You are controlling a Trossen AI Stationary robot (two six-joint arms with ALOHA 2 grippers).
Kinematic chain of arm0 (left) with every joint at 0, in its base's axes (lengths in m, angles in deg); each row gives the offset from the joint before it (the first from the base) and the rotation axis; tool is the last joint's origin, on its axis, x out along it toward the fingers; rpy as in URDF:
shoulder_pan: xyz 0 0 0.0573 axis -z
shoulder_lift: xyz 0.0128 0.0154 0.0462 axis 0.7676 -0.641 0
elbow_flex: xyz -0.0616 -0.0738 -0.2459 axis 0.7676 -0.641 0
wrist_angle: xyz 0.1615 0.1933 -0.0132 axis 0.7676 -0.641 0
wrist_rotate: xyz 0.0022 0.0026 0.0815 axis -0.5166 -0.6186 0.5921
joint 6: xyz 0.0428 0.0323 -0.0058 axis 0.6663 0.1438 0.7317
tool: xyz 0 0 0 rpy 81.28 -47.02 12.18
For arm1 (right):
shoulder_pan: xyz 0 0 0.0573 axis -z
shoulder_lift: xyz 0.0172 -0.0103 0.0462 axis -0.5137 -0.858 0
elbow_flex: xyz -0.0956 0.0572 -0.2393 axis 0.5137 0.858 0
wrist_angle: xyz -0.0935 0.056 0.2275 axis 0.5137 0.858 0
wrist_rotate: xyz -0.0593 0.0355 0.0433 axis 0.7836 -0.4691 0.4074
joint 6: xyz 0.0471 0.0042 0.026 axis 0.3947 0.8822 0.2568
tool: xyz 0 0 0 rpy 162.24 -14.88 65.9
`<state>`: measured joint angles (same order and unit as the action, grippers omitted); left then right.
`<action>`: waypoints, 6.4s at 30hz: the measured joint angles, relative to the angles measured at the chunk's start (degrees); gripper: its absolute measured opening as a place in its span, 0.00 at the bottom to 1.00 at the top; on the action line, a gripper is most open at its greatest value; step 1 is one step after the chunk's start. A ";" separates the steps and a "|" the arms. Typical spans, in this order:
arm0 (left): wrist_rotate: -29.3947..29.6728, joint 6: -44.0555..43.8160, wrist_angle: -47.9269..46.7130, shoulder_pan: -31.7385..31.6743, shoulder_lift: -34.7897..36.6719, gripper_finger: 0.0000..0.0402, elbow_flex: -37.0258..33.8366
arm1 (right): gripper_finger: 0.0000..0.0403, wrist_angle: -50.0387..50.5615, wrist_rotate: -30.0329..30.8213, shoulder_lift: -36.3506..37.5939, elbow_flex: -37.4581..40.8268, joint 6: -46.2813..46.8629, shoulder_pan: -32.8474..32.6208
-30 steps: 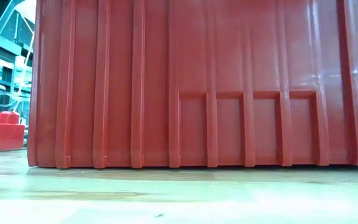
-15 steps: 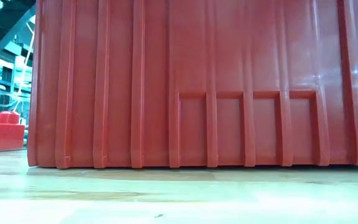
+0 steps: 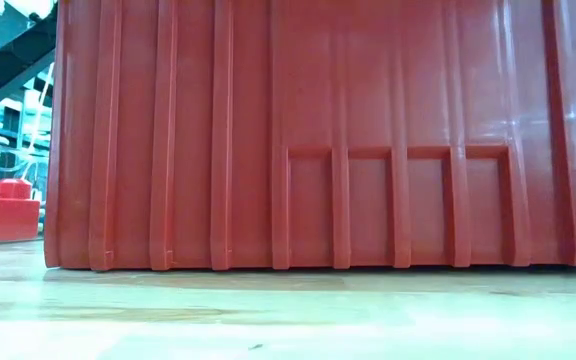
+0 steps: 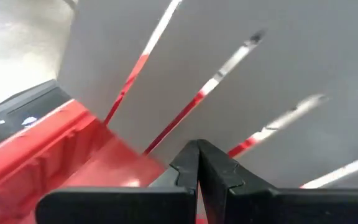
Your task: Sort Items/Unsort Items
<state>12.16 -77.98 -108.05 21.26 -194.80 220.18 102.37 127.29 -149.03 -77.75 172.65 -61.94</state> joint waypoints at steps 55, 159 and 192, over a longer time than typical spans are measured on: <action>11.76 3.42 4.23 4.82 -2.38 0.00 0.05 | 0.00 -0.01 -11.22 -3.24 -5.66 -12.99 7.06; 22.14 21.49 -7.21 1.51 -4.24 0.00 -1.84 | 0.00 -0.23 -17.64 -7.54 -5.52 -17.52 14.16; 11.09 18.62 15.08 0.69 2.46 0.00 -18.33 | 0.00 -0.48 -18.03 -6.92 -5.55 -19.36 14.88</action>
<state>23.25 -59.36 -92.97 21.95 -192.34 201.85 101.89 109.26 -155.95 -83.30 153.29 -47.06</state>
